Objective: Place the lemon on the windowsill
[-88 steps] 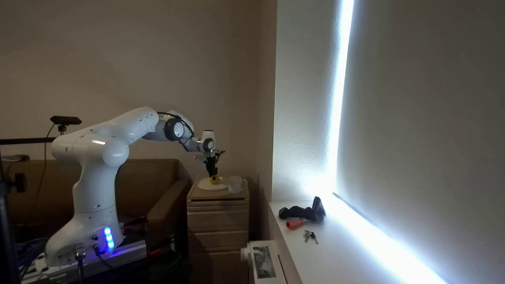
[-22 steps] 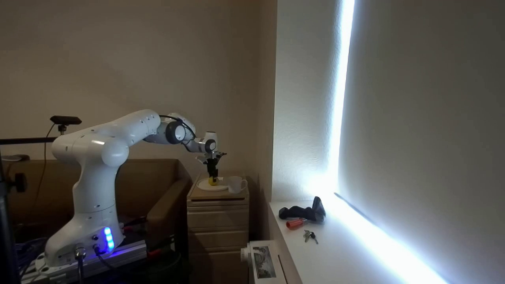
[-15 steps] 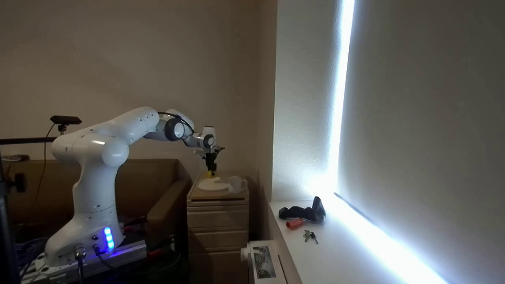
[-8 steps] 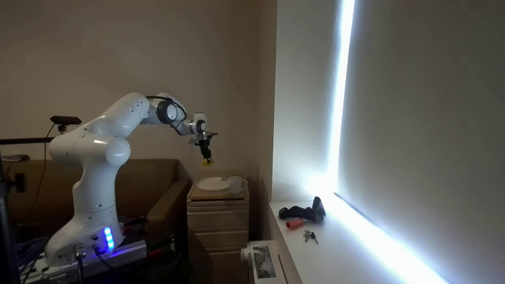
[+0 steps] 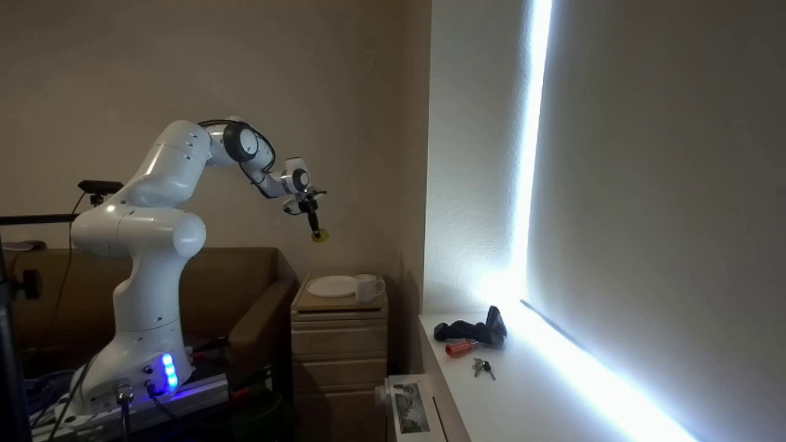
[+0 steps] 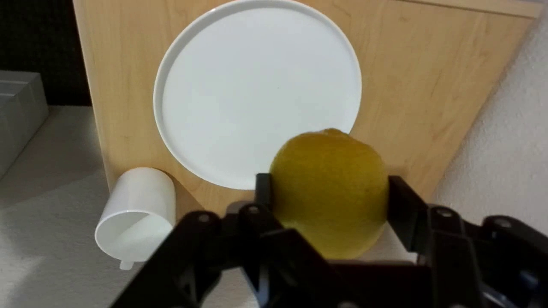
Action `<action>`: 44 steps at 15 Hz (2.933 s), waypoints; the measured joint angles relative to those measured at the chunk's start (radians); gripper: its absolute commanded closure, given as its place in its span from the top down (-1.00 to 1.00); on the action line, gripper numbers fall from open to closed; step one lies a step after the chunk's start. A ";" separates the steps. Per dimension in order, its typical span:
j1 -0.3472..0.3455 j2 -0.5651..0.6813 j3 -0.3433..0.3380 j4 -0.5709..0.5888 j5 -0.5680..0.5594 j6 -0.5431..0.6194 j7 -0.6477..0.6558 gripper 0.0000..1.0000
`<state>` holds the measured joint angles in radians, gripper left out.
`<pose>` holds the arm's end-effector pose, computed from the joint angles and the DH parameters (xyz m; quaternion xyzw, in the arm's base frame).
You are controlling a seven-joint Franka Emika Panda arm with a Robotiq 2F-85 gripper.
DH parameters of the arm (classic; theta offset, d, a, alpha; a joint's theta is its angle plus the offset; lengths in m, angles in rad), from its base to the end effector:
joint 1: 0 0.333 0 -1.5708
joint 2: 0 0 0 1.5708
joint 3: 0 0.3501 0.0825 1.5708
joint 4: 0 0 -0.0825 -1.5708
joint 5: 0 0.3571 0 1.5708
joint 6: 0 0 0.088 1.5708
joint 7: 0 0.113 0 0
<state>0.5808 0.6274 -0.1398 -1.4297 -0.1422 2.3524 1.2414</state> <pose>0.6626 0.3372 0.3952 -0.9285 0.3266 -0.1703 0.0469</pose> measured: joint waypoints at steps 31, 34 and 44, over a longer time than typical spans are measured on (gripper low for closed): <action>-0.383 -0.837 -0.146 -1.201 -0.142 0.570 1.027 0.33; -0.393 -0.858 -0.152 -1.230 -0.152 0.581 1.029 -0.17; -0.701 -0.881 -0.141 -1.125 0.280 0.480 0.822 -0.17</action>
<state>-0.1198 -0.2537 -0.2810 -2.5552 0.1375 2.8328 2.0638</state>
